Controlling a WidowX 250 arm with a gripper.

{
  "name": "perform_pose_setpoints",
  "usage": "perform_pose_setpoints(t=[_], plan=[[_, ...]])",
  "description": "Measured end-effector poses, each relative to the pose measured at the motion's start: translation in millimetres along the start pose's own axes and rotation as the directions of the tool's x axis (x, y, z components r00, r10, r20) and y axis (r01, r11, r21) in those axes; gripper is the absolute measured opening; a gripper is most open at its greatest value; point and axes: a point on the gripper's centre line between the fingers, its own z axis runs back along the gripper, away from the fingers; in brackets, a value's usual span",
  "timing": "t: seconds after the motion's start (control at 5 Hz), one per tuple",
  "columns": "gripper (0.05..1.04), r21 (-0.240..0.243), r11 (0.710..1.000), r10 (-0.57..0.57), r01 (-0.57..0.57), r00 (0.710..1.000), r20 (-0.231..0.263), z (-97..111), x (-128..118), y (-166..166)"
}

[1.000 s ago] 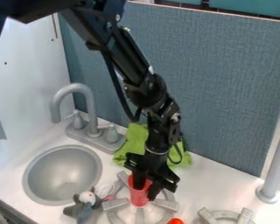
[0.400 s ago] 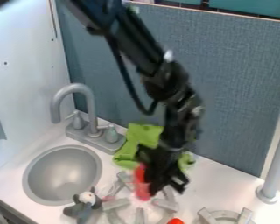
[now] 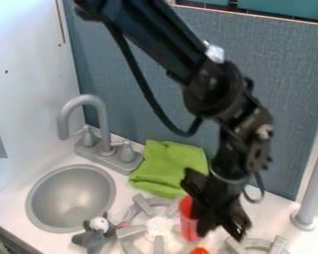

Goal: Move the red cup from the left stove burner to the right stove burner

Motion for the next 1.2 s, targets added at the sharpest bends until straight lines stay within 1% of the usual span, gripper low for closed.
perform_pose_setpoints(t=[0.2,0.4,0.6,0.8,1.0,1.2], plan=[[0.102,-0.036,0.994,-0.1,0.1,0.995,-0.009,-11,7,-29],[0.102,-0.055,0.988,-0.147,0.148,0.989,0.007,-28,19,-39],[0.102,-0.054,0.979,-0.192,0.194,0.981,0.038,-39,38,-47],[0.102,-0.048,0.966,-0.253,0.256,0.966,0.061,-40,49,-64],[0.102,-0.036,0.95,-0.306,0.309,0.949,0.08,-35,49,-84],[0.102,-0.049,0.942,-0.328,0.332,0.941,0.08,-41,51,-93]])
